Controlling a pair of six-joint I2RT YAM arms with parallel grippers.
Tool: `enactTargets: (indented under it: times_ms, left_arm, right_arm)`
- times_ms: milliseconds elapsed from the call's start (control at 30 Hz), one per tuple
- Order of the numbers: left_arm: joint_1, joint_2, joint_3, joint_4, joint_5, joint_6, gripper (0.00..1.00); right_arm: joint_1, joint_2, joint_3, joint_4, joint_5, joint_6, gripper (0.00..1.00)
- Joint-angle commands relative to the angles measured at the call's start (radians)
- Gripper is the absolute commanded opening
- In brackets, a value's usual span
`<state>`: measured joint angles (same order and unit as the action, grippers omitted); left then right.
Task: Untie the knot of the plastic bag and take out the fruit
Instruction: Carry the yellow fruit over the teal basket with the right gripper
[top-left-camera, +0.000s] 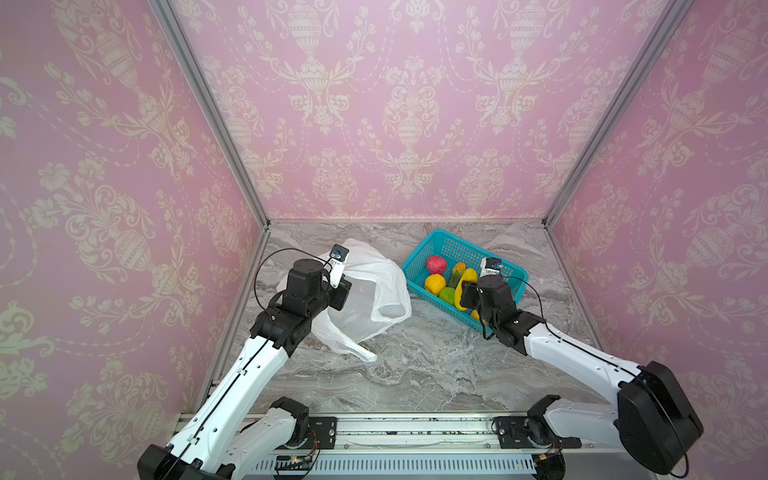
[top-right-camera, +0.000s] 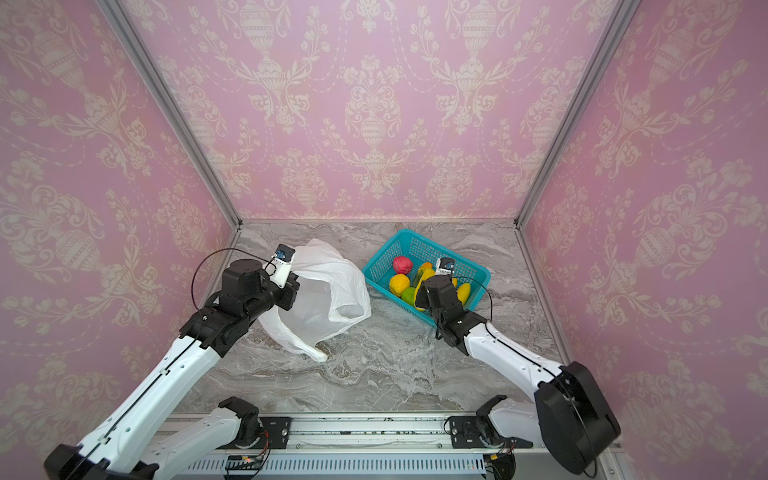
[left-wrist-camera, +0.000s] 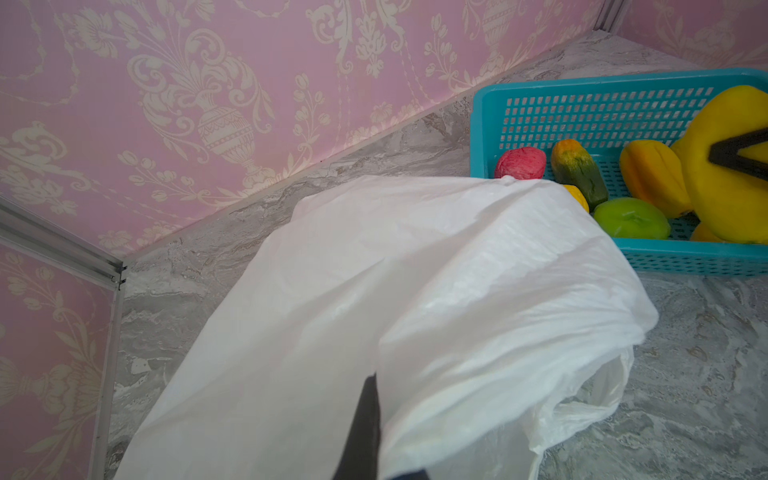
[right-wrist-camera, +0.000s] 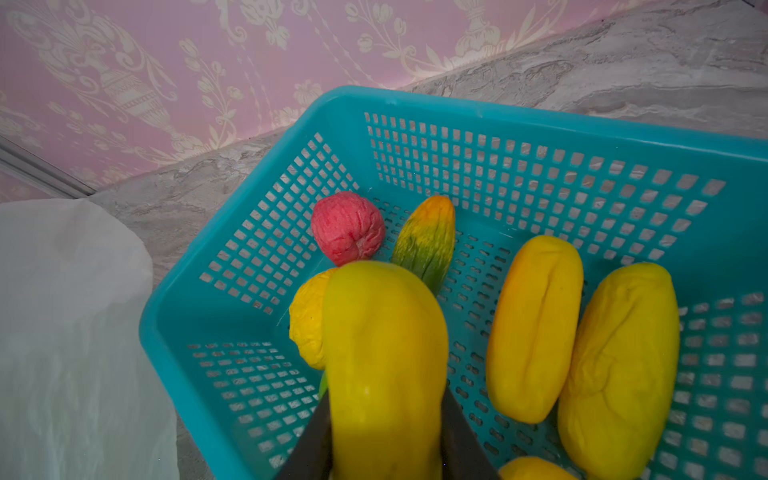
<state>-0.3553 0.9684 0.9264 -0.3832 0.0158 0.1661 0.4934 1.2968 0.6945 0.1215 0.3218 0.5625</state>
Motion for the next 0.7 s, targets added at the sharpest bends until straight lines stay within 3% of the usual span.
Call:
enactTargets:
  times_ms: [0,333,567,667]
  left_arm:
    - [0.005,-0.013,-0.004,0.010,0.017,0.013,0.00]
    - [0.007,-0.004,0.000,0.009,0.031,0.013,0.00]
    - [0.007,-0.002,0.000,0.010,0.032,0.014,0.00]
    - [0.007,-0.002,-0.002,0.012,0.029,0.015,0.00]
  right_arm:
    - [-0.006,0.086,0.051,-0.036,-0.056,0.030,0.26]
    - [-0.079,0.287,0.149,-0.088,-0.074,0.112,0.25]
    - [-0.127,0.283,0.111,-0.085,-0.051,0.171,0.38]
    - [-0.127,0.258,0.090,-0.072,-0.044,0.176,0.49]
